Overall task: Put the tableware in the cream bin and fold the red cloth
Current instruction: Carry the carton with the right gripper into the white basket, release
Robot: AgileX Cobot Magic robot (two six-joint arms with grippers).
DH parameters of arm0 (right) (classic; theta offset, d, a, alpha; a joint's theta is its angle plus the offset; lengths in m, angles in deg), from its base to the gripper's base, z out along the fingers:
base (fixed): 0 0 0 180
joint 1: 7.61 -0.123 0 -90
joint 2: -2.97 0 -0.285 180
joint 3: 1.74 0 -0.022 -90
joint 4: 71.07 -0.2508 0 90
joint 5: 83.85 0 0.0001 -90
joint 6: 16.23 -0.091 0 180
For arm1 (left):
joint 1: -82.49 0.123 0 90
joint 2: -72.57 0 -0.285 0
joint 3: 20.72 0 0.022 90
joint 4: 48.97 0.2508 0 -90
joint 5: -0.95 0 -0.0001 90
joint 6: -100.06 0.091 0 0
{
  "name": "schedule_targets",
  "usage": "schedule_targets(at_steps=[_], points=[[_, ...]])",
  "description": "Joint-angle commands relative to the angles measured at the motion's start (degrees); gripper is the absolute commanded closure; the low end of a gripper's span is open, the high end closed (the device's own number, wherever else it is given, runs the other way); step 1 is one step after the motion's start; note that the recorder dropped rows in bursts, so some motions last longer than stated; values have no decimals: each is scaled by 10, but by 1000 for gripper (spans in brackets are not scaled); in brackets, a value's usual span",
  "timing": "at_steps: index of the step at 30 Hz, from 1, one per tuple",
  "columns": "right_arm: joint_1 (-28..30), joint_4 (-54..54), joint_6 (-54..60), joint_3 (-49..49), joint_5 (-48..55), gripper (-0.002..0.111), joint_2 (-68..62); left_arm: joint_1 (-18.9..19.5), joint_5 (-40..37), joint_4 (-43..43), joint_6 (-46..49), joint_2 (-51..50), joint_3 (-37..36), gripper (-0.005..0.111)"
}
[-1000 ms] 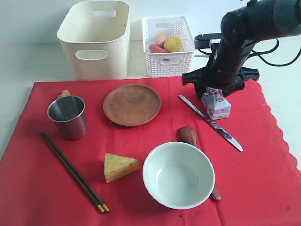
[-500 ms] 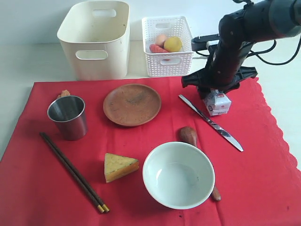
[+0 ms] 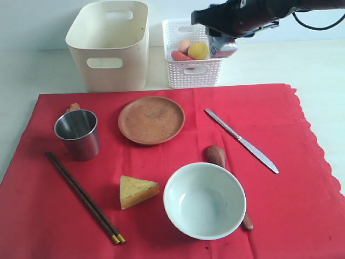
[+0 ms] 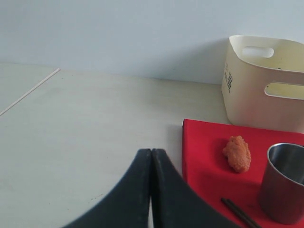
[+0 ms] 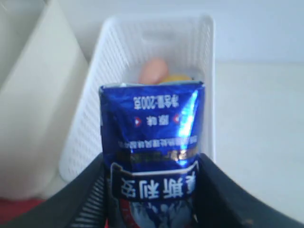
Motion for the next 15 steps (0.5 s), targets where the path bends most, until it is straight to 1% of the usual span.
schedule_targets(at_steps=[1,6,7,9,12,15], points=[[-2,-6,2,-4,-163,108,-28,2,3,-2,0,3,0,105],[-2,-3,6,-5,-305,108,-86,2,3,-2,0,3,0,105],[-2,-3,6,-7,-318,108,-95,2,3,-2,0,3,0,105],[-2,-3,7,-19,-313,107,-113,2,3,-2,0,3,0,105],[-2,-3,8,-42,-280,98,-134,2,3,-2,0,3,0,105],[-2,-3,8,-55,-265,83,-142,2,3,-2,0,3,0,105]])
